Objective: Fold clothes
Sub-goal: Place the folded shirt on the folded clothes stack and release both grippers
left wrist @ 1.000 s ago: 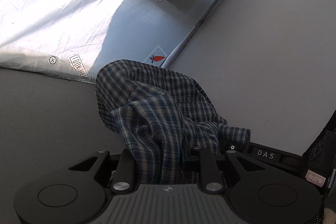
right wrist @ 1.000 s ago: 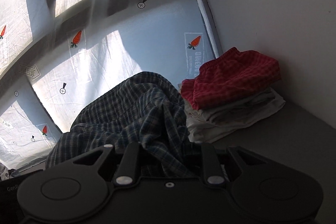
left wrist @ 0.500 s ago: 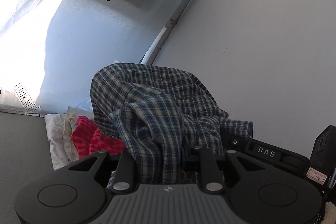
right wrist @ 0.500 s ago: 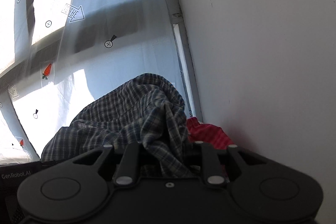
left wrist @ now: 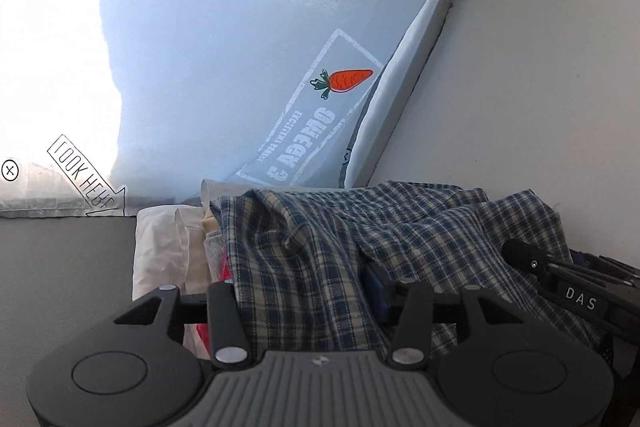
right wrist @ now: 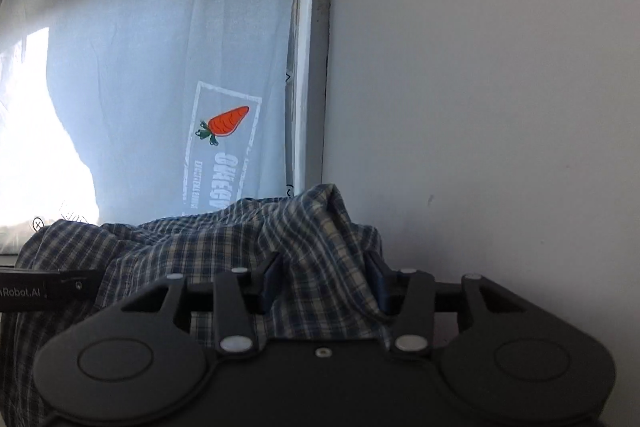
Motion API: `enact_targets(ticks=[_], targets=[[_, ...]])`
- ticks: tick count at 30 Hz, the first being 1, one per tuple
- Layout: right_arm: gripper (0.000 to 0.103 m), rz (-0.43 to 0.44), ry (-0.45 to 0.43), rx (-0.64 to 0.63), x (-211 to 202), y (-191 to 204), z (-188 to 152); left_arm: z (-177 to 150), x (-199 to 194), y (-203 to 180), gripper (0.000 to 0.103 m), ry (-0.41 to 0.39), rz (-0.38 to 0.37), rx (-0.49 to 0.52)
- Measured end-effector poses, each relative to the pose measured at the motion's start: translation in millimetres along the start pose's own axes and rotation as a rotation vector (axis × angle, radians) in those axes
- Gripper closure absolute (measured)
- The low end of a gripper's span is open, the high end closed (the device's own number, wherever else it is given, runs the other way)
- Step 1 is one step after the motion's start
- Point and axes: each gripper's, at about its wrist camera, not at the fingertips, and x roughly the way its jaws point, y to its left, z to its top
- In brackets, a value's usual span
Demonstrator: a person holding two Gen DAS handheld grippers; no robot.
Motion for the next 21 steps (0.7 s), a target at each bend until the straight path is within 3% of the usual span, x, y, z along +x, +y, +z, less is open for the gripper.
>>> enact_targets(ticks=[2,6,9,11,13,14,16,18,21], targets=[[0.052,-0.026,-0.046,-0.038,-11.8,7.7,-1.2,3.5,-6.0,7.8,0.041,-0.024,0.021,-0.034],[0.029,-0.120,-0.231,-0.176,-49.6,25.8,-1.0,13.4,-27.0,14.5,0.034,-0.127,0.112,-0.095],[0.027,-0.086,-0.323,-0.237,-61.5,28.5,0.5,15.1,-46.2,14.6,0.025,-0.231,0.207,-0.115],[0.025,0.037,-0.284,-0.203,-48.7,24.8,2.3,14.1,-32.7,11.8,0.024,-0.181,0.261,-0.051],[0.021,0.140,-0.171,-0.162,-20.9,26.4,-1.1,9.0,-12.2,14.5,0.024,-0.103,0.306,-0.020],[0.021,0.161,-0.122,-0.155,-4.8,28.9,-4.4,5.2,-1.8,18.4,0.024,-0.070,0.322,-0.023],[0.006,0.178,-0.032,-0.130,27.0,33.9,-12.6,-3.4,17.9,29.7,0.022,-0.022,0.347,-0.047],[0.000,0.184,0.038,-0.077,53.5,32.3,-21.4,-9.8,35.4,40.8,0.018,0.023,0.355,-0.066],[0.000,0.206,0.030,-0.026,64.0,25.3,-29.5,-11.8,39.2,50.1,0.006,0.041,0.345,-0.073]])
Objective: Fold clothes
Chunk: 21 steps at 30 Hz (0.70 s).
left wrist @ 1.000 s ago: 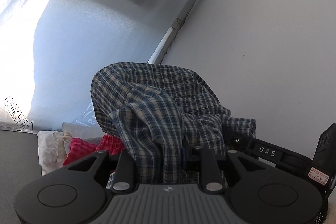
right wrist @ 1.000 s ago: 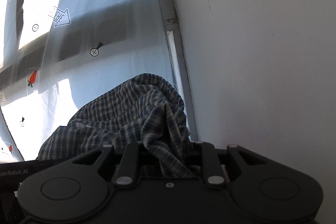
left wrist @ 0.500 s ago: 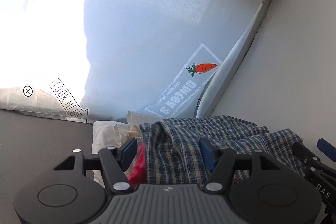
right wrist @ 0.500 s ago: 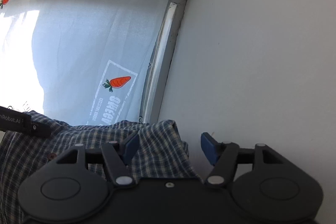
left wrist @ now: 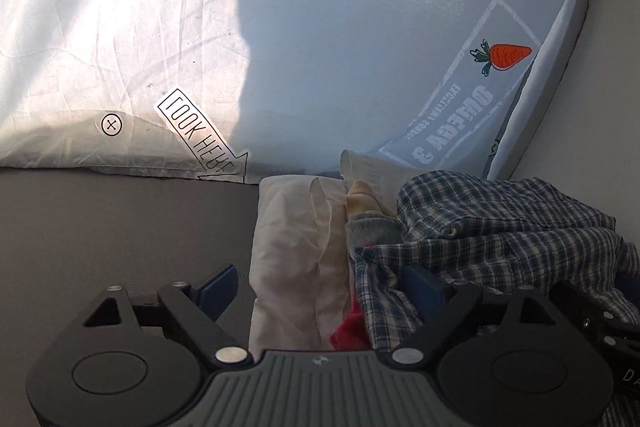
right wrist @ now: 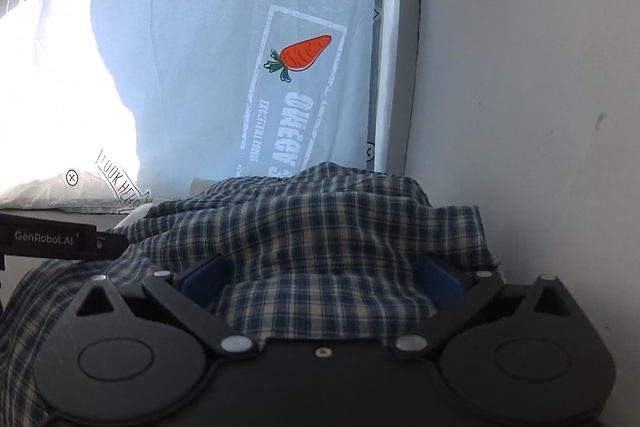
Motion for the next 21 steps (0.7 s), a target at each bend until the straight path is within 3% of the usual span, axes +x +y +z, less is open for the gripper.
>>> enact_targets(ticks=[4,6,13,17,21], targets=[[0.000,-0.021,-0.014,-0.023,-12.1,3.7,-2.0,5.7,-10.6,13.2,0.006,0.019,-0.056,-0.019],[0.000,-0.042,-0.028,-0.017,-18.8,5.4,-2.3,6.9,-33.5,18.4,0.006,-0.013,-0.101,-0.029],[0.000,-0.228,-0.051,-0.034,-68.3,33.5,8.1,7.3,-166.7,48.4,0.001,-0.273,-0.185,-0.018],[0.000,-0.297,-0.166,0.038,-130.5,57.4,8.5,-8.6,-258.5,61.6,0.000,-0.472,-0.110,0.004],[0.000,-0.368,-0.309,0.158,-199.1,85.8,0.9,-37.0,-342.9,75.6,0.000,-0.607,-0.016,-0.009]])
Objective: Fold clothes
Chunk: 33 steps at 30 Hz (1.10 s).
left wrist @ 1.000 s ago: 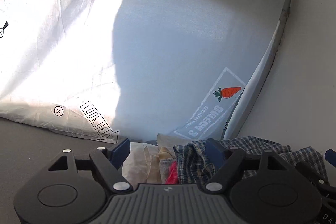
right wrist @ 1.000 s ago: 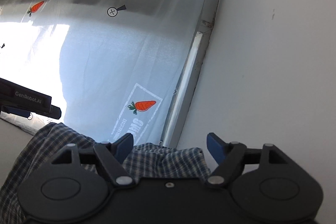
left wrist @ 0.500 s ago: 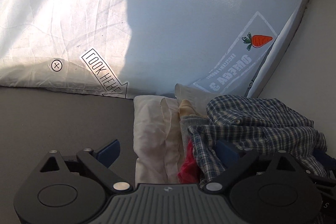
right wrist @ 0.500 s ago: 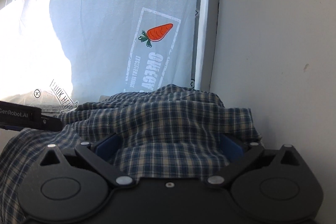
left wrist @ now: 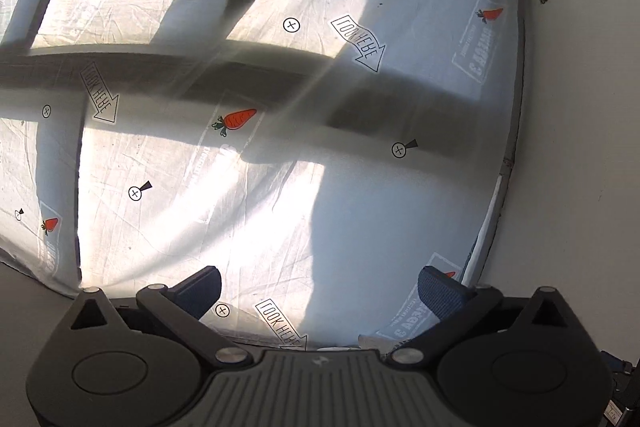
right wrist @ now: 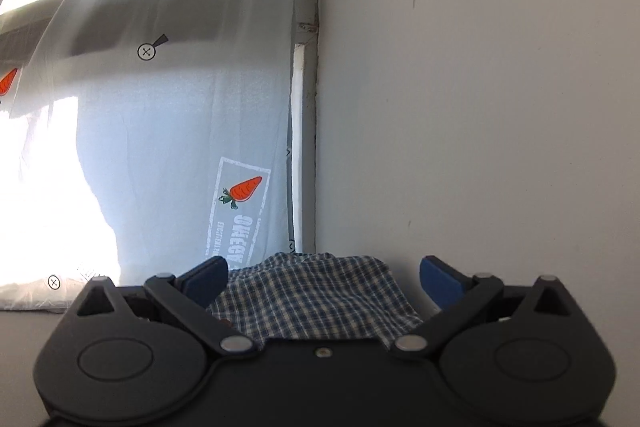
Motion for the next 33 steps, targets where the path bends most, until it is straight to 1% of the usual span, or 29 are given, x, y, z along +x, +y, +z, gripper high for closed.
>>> enact_targets(ticks=[1,2,3,5,8,11,16,19,24,26,27,30,33], targets=[[0.000,-0.018,-0.030,0.025,-19.0,1.9,2.4,2.8,-17.8,2.9,0.000,-0.025,0.016,0.009],[0.000,-0.031,-0.041,0.040,-37.6,4.5,5.8,4.7,-33.7,5.4,0.000,-0.042,0.037,0.022],[0.000,-0.033,-0.034,0.040,-53.8,7.0,8.4,6.4,-48.1,8.7,0.000,-0.055,0.054,0.035],[0.000,0.005,-0.006,0.011,-79.7,18.6,9.5,9.0,-71.9,18.4,0.000,-0.059,0.074,0.057],[0.000,0.090,0.021,-0.064,-116.6,44.5,4.7,11.5,-99.3,45.6,0.000,-0.005,0.063,0.073],[0.000,0.168,0.031,-0.109,-161.2,78.9,-3.4,10.6,-119.8,77.8,0.000,0.045,0.092,0.105],[0.000,0.271,0.075,-0.093,-237.8,140.5,-17.5,9.8,-159.5,150.1,0.000,0.073,0.079,0.126],[0.000,0.288,0.077,-0.104,-288.3,181.0,-28.9,9.5,-189.3,203.5,0.000,0.096,0.075,0.143],[0.000,0.348,0.121,-0.086,-373.9,247.5,-51.4,8.1,-240.1,290.7,0.000,0.158,0.111,0.159],[0.000,0.393,0.152,-0.084,-401.3,272.5,-61.4,8.2,-260.7,322.0,0.000,0.186,0.131,0.175],[0.000,0.400,0.173,-0.081,-412.5,283.6,-65.1,9.1,-272.2,336.4,0.000,0.198,0.137,0.188],[0.000,0.425,0.224,-0.080,-458.0,316.1,-76.9,8.4,-300.3,366.4,0.000,0.216,0.141,0.190],[0.000,0.447,0.258,-0.106,-494.7,335.0,-88.8,6.6,-326.4,394.4,0.000,0.239,0.141,0.180]])
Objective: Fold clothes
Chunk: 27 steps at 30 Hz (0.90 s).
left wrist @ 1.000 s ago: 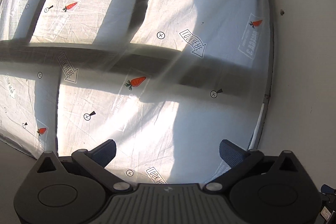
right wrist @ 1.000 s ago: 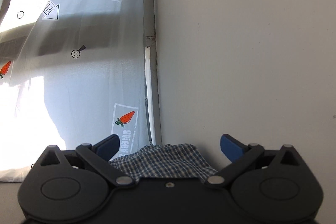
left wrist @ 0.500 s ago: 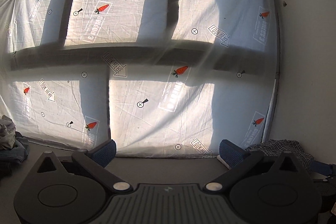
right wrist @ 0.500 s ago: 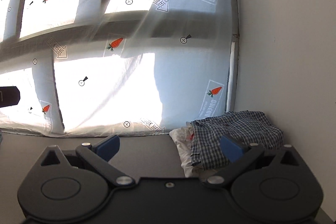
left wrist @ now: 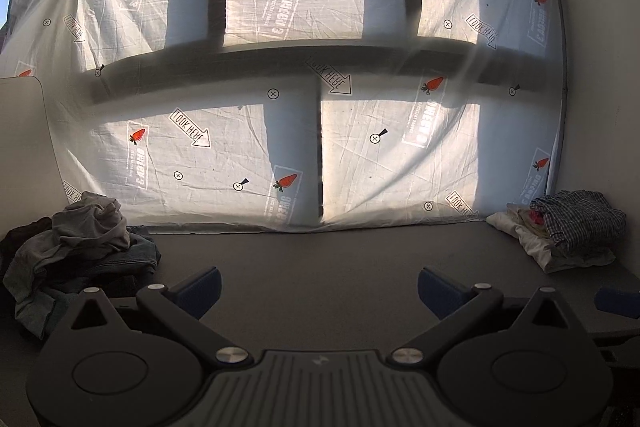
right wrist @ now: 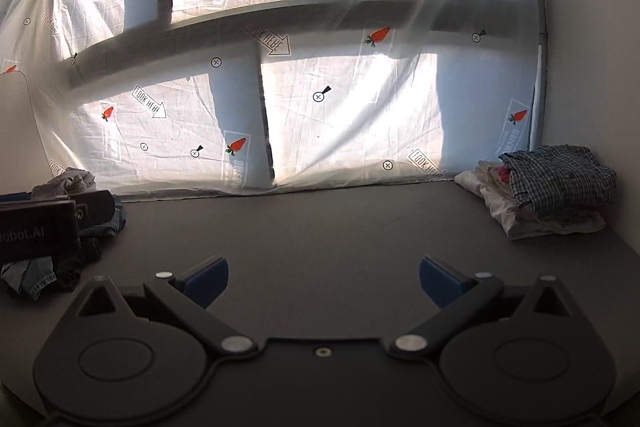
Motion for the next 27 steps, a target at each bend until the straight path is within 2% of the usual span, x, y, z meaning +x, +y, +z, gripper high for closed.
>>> enact_targets(ticks=[3,5,10,17,27], targets=[[0.000,0.012,0.042,-0.021,-20.0,30.4,-16.6,-12.4,-16.4,20.9,0.000,0.053,-0.008,-0.027],[0.000,0.026,0.069,-0.017,-32.8,43.0,-24.3,-18.6,-28.1,30.8,0.000,0.060,-0.009,-0.033],[0.000,0.011,0.079,-0.065,-54.0,64.2,-39.4,-37.3,-50.5,48.0,0.000,0.089,-0.007,-0.035],[0.000,-0.016,0.071,-0.067,-72.5,73.2,-45.9,-50.8,-71.0,66.6,0.000,0.112,0.001,-0.052],[0.000,-0.034,0.049,-0.077,-82.4,77.0,-47.0,-52.7,-78.3,65.3,0.000,0.110,-0.011,-0.037]])
